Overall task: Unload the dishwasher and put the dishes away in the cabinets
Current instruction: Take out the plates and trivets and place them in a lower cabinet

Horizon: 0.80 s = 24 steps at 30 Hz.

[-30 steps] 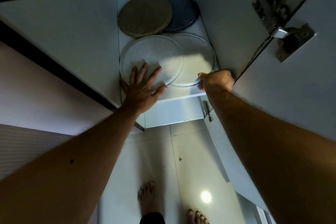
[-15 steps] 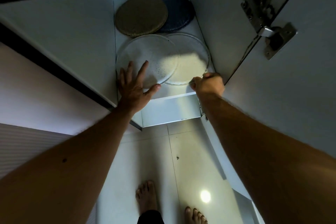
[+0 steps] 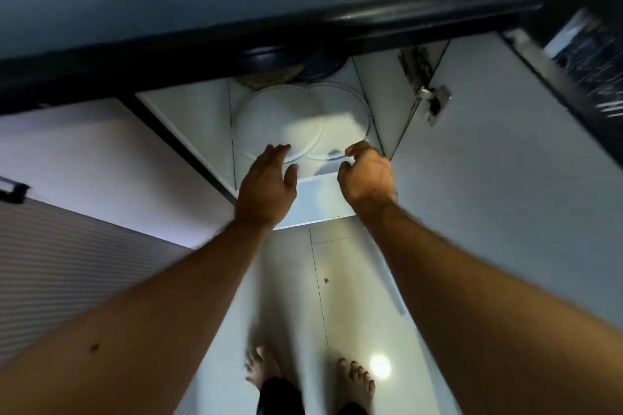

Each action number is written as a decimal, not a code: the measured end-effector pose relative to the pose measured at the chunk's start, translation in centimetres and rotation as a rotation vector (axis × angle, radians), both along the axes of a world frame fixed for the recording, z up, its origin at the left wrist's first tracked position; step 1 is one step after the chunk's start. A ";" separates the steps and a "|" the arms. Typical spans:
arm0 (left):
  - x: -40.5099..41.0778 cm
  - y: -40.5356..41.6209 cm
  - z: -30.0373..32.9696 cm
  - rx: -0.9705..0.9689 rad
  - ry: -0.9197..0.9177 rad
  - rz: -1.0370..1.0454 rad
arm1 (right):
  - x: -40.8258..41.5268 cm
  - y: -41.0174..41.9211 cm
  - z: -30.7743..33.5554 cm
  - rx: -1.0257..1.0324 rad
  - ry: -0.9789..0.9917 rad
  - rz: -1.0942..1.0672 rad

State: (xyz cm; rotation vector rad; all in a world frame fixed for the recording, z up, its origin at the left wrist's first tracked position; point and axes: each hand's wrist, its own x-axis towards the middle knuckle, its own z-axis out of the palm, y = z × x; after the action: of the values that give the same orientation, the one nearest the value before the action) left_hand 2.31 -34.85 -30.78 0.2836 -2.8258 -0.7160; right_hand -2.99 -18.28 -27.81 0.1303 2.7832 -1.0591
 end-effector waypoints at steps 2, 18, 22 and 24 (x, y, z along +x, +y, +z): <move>1.2 0.8 2.6 0.000 0.007 -0.014 | 1.7 0.5 2.2 0.030 0.007 0.023; 16.6 3.8 24.5 0.074 -0.086 -0.130 | 18.0 3.8 21.9 0.066 0.063 -0.030; 21.4 4.1 28.8 0.095 -0.086 -0.210 | 23.4 3.9 25.6 0.063 0.047 -0.032; 23.6 4.7 30.6 0.109 -0.087 -0.214 | 26.0 4.4 27.4 0.055 0.054 -0.047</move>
State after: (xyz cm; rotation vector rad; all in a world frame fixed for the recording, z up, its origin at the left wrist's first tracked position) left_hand 25.88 -30.15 -0.14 0.0285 -2.9347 -0.9248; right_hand 23.03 -13.92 -0.44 0.1777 2.8722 -1.0113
